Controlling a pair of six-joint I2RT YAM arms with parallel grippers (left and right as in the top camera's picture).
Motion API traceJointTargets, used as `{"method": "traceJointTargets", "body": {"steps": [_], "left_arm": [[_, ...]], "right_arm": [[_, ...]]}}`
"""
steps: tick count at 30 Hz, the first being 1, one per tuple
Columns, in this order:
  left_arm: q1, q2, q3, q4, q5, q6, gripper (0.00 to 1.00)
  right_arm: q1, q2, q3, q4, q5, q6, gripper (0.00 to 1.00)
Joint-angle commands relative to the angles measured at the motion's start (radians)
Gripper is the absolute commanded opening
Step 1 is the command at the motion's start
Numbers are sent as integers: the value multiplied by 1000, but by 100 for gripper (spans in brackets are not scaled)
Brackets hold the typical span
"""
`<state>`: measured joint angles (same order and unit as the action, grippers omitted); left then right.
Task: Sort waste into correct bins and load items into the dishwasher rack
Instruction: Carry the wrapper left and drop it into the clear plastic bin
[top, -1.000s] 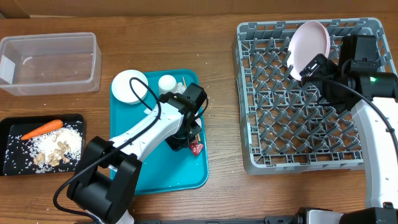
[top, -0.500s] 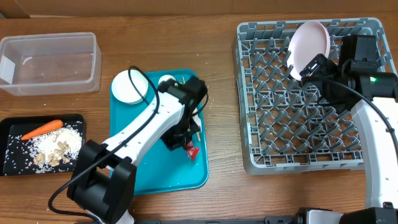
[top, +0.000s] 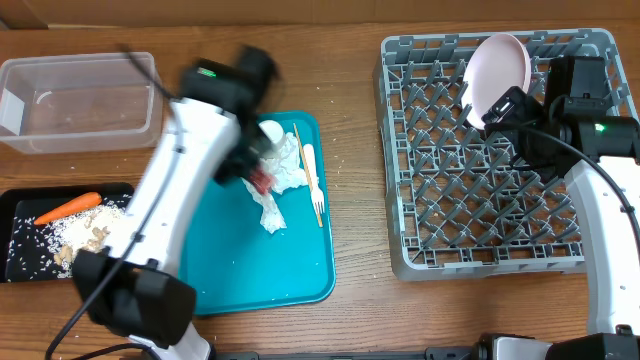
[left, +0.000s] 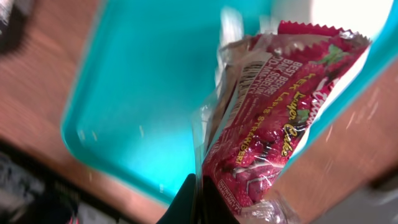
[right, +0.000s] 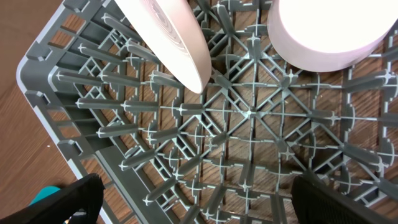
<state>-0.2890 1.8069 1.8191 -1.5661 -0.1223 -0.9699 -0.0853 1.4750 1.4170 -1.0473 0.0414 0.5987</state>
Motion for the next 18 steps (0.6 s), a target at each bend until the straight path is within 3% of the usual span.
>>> {"method": "traceJointTargets", "body": {"steps": [1, 7, 13, 18], "left_arm": [[160, -2, 80, 45, -107, 58, 4], [429, 5, 64, 282, -27, 7, 4], [586, 32, 59, 446, -13, -71, 4], [663, 87, 59, 563, -8, -70, 4]], "right_arm": [[-3, 1, -2, 3, 10, 4, 100], [-3, 1, -2, 3, 10, 4, 100], [-3, 1, -2, 3, 10, 4, 100], [-3, 1, -2, 3, 10, 4, 100]]}}
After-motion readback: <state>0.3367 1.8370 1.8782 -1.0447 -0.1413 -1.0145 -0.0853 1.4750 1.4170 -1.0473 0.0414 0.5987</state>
